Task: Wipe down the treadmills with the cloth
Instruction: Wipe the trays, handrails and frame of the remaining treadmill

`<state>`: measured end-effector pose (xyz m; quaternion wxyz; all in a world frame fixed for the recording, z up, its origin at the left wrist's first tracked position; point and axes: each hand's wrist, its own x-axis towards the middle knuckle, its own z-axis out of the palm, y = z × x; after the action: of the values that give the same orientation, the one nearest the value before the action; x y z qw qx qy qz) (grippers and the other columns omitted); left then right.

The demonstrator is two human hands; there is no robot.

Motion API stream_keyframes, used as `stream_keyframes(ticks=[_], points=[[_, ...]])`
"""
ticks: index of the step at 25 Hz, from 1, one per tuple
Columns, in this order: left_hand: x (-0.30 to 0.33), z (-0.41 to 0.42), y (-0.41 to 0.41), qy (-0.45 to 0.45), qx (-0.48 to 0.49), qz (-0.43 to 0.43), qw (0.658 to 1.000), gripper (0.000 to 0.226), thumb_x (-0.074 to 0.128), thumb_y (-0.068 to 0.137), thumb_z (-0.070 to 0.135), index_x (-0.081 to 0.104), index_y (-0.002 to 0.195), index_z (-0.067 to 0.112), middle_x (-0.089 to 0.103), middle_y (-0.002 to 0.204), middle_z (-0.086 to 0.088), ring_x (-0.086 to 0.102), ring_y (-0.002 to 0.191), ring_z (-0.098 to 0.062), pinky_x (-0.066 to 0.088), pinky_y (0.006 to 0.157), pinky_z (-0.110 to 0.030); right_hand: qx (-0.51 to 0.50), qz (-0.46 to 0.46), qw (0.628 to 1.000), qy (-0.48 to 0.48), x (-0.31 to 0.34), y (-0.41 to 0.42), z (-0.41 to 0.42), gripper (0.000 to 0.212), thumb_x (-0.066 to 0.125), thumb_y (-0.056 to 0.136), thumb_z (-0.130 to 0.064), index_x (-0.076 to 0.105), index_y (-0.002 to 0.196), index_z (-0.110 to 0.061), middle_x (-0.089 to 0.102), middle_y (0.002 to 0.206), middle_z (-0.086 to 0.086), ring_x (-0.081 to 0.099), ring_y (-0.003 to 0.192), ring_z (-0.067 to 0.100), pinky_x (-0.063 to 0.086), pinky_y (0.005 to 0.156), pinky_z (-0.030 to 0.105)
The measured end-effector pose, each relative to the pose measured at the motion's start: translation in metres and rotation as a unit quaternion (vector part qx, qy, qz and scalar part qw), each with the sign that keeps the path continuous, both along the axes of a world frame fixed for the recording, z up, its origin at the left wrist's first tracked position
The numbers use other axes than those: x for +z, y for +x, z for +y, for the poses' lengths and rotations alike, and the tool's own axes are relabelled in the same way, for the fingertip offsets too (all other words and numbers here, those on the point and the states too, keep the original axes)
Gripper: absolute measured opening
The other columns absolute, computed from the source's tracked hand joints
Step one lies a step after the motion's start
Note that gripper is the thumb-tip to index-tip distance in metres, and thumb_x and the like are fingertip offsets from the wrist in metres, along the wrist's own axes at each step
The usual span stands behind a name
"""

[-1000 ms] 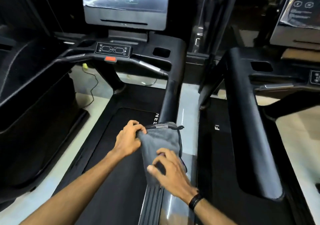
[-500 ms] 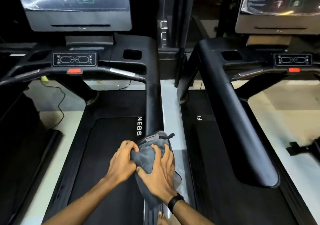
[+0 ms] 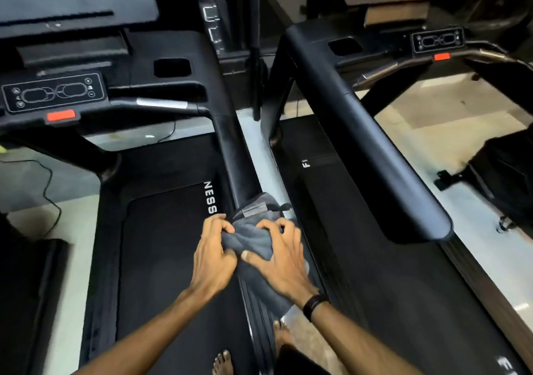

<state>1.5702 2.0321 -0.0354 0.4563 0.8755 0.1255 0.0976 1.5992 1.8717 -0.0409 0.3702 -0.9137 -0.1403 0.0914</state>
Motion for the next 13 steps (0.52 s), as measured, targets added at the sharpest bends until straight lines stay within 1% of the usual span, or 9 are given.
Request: stream_keyframes(ticks=[1,3,5,7,8,10,12,13], points=[[0.000,0.000,-0.001,-0.003,-0.010,-0.007,1.000,0.035,0.043,0.062,0.008,0.049,0.093,0.024,0.050,0.123,0.005,0.052,0.108,-0.011,0.040,0.082,-0.029,-0.015,-0.005,1.000,0.003,-0.001,-0.003,0.001,0.065,0.052,0.076,-0.076,0.043,0.130,-0.041,0.029,0.122,-0.012,0.031,0.116,0.013,0.038,0.101,0.036],[0.000,0.003,-0.006,-0.007,-0.028,-0.020,0.999,0.032,0.045,0.065,0.009,0.050,0.093,0.025,0.050,0.120,0.006,0.052,0.108,-0.010,0.041,0.082,-0.029,-0.043,-0.008,0.999,0.011,-0.002,-0.008,0.000,0.060,0.051,0.077,-0.076,0.046,0.126,-0.042,0.032,0.118,-0.012,0.034,0.112,0.012,0.041,0.098,0.038],[0.002,0.006,-0.008,0.001,-0.058,-0.037,0.998,0.030,0.048,0.066,0.010,0.051,0.091,0.027,0.050,0.120,0.010,0.051,0.111,-0.005,0.045,0.087,-0.037,-0.064,-0.003,0.998,0.019,-0.002,-0.016,-0.001,0.056,0.051,0.077,-0.076,0.046,0.123,-0.043,0.034,0.116,-0.013,0.035,0.111,0.011,0.043,0.097,0.037],[0.001,0.006,-0.007,-0.015,-0.087,-0.053,0.995,0.027,0.050,0.067,0.013,0.055,0.091,0.025,0.050,0.126,0.009,0.049,0.117,0.001,0.046,0.094,-0.044,-0.088,0.006,0.996,0.019,-0.003,-0.027,-0.004,0.052,0.050,0.077,-0.075,0.046,0.119,-0.045,0.035,0.116,-0.014,0.035,0.111,0.009,0.042,0.097,0.036],[0.001,0.004,-0.008,-0.027,-0.099,-0.063,0.993,0.027,0.051,0.068,0.016,0.057,0.093,0.025,0.049,0.130,0.009,0.048,0.120,0.001,0.045,0.097,-0.044,-0.105,0.012,0.994,0.018,-0.002,-0.036,-0.006,0.048,0.049,0.077,-0.074,0.044,0.116,-0.047,0.035,0.116,-0.015,0.035,0.111,0.008,0.041,0.097,0.036],[0.002,-0.004,-0.010,-0.058,-0.109,-0.083,0.989,0.039,0.051,0.068,0.019,0.060,0.105,0.026,0.045,0.139,0.006,0.046,0.127,-0.004,0.041,0.103,-0.038,-0.136,0.027,0.990,0.015,-0.003,-0.052,-0.009,0.042,0.042,0.077,-0.074,0.037,0.112,-0.052,0.035,0.113,-0.017,0.035,0.110,0.007,0.039,0.097,0.035],[0.000,-0.014,-0.001,-0.091,-0.065,-0.115,0.987,0.053,0.050,0.069,0.012,0.058,0.119,0.027,0.043,0.143,0.002,0.045,0.130,-0.009,0.038,0.107,-0.039,-0.158,0.038,0.987,0.000,-0.003,-0.056,-0.008,0.042,0.038,0.079,-0.075,0.037,0.111,-0.049,0.036,0.110,-0.016,0.037,0.111,0.010,0.038,0.095,0.036],[-0.003,-0.018,0.004,-0.121,-0.015,-0.120,0.985,0.058,0.049,0.070,0.009,0.056,0.124,0.026,0.042,0.143,0.000,0.046,0.129,-0.013,0.039,0.108,-0.043,-0.161,0.047,0.986,-0.013,-0.001,-0.050,-0.004,0.043,0.039,0.081,-0.074,0.040,0.112,-0.045,0.037,0.109,-0.014,0.039,0.112,0.014,0.038,0.094,0.037]])
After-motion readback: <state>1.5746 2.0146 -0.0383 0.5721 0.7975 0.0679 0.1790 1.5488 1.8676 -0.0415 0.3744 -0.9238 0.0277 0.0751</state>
